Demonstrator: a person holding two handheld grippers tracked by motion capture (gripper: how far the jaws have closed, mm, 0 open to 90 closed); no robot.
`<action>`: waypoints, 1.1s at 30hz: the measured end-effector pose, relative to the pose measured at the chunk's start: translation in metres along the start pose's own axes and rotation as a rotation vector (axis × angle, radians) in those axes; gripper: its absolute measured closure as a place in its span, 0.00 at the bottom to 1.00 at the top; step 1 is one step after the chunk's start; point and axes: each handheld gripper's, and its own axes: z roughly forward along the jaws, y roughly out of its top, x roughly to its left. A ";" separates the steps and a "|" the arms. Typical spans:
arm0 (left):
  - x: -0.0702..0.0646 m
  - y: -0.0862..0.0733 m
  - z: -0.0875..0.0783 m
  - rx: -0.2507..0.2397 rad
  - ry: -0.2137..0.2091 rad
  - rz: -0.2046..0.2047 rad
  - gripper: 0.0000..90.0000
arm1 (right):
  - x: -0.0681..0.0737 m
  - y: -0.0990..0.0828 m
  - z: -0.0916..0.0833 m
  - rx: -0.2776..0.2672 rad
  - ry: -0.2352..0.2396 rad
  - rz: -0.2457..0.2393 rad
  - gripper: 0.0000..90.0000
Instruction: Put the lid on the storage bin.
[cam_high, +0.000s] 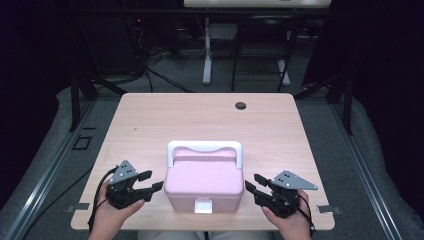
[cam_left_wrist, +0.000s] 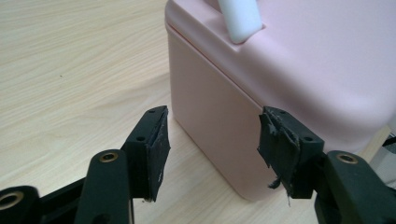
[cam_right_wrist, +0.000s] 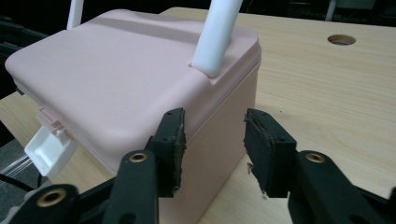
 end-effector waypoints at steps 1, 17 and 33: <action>0.001 0.000 0.001 -0.003 0.004 -0.002 0.45 | -0.001 0.000 0.000 -0.007 -0.001 -0.003 0.60; 0.027 0.001 0.007 0.001 0.040 -0.052 0.40 | -0.019 0.004 0.007 0.013 -0.043 0.006 0.49; 0.045 -0.018 0.017 -0.003 0.064 -0.112 0.39 | -0.036 -0.009 0.015 0.027 -0.123 -0.010 0.47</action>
